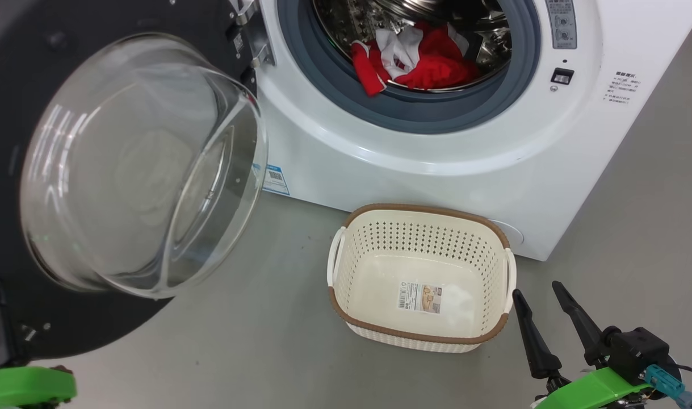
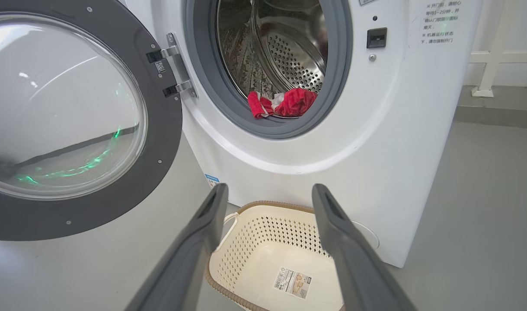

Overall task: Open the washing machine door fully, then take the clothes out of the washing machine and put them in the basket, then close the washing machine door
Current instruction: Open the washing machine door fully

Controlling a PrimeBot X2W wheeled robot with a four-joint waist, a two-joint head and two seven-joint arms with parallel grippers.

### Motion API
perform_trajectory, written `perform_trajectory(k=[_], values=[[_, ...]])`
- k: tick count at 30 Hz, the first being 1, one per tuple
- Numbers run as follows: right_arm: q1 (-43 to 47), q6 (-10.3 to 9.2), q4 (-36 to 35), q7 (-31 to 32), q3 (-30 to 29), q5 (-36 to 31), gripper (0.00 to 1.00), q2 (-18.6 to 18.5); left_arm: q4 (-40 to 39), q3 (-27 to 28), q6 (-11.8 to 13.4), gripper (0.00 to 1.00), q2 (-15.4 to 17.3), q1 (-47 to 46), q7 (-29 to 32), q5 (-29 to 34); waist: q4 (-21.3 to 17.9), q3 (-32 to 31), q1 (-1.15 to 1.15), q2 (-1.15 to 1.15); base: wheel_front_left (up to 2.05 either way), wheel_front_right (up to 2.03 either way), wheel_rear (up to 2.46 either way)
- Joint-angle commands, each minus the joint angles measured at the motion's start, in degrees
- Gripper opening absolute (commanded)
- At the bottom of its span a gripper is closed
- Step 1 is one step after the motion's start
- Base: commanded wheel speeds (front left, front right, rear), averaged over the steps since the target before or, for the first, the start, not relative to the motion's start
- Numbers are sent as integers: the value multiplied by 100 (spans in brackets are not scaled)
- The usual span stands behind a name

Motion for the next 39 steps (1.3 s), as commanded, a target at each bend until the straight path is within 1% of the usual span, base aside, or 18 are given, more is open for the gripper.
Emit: perform_trajectory(k=[1, 8, 19, 29, 39], values=[[-193, 43, -155, -52, 110, -98, 100, -61, -93, 298, 22, 0, 299, -238, -70, 38, -15, 23, 0, 0, 0, 0, 0], [-244, 43, -159, -52, 135, -103, 100, -87, 296, 674, -17, 0, 526, -578, -70, 198, -86, 144, 0, 0, 0, 0, 0], [-358, 43, -164, -52, 169, -120, 100, -167, 914, 1033, -66, 0, 783, -1122, -70, 422, -203, 354, 0, 0, 0, 0, 0], [-412, 43, -167, -52, 153, -140, 100, -183, 1096, 1280, -79, 0, 776, -1302, -70, 591, -251, 406, 0, 0, 0, 0, 0], [-375, 43, -135, -52, 101, -138, 100, -136, 1075, 1245, -87, 0, 666, -1157, -70, 651, -220, 240, 0, 0, 0, 0, 0]])
